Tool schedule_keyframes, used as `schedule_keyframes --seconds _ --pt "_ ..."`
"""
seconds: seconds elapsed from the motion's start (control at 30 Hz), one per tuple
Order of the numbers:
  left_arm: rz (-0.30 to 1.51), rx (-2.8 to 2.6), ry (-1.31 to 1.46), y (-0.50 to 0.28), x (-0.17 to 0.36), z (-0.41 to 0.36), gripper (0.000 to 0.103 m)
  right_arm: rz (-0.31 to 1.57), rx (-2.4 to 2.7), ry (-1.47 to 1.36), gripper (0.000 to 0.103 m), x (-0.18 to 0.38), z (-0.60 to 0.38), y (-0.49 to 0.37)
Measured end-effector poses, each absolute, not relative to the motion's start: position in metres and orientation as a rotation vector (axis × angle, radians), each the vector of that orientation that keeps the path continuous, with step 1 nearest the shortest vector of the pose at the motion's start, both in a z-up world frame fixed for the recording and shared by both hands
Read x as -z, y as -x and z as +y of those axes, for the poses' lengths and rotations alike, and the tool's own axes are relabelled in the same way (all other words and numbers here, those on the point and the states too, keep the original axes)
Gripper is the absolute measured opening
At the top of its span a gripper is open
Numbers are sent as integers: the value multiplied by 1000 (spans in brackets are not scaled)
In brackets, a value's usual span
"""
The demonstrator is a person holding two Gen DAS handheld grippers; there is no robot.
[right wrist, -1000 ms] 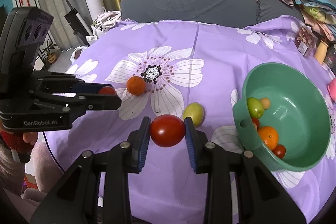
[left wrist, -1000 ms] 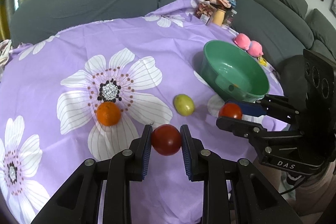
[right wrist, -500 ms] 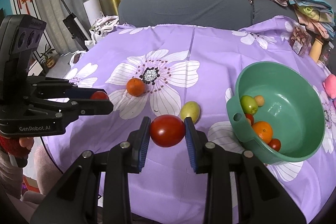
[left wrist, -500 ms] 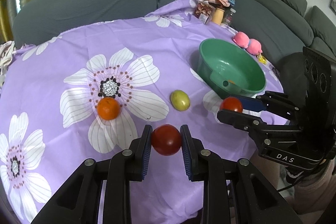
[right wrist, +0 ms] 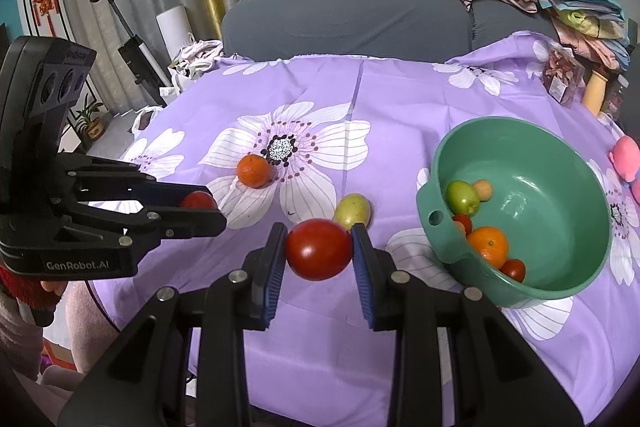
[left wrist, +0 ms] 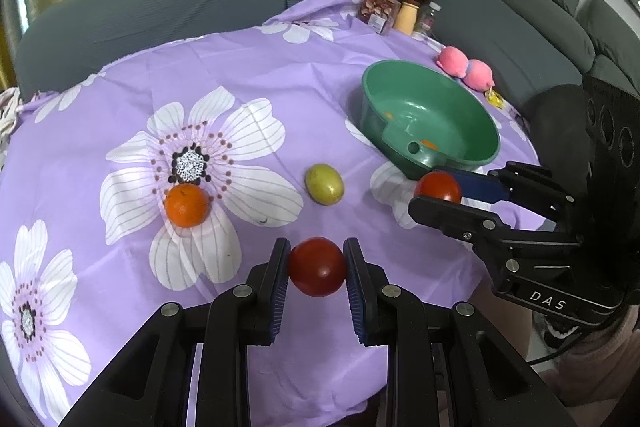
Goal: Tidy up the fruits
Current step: 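Lift both held cherry tomatoes and carry them toward the green bowl, then lower both tomatoes into the bowl and open both tools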
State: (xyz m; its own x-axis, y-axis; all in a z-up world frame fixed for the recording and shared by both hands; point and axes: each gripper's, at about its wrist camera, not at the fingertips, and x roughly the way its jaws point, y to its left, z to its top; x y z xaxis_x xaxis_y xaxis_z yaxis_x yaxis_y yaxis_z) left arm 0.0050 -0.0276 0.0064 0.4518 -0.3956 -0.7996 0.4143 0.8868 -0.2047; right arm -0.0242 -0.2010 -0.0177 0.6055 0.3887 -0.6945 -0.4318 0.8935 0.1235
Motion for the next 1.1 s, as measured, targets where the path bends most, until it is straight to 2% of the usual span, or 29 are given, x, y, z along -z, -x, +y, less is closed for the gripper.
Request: schedule_keyframes --seconds 1.1 --pt "981 502 -115 -5 -17 -61 27 747 -472 -20 33 18 -229 25"
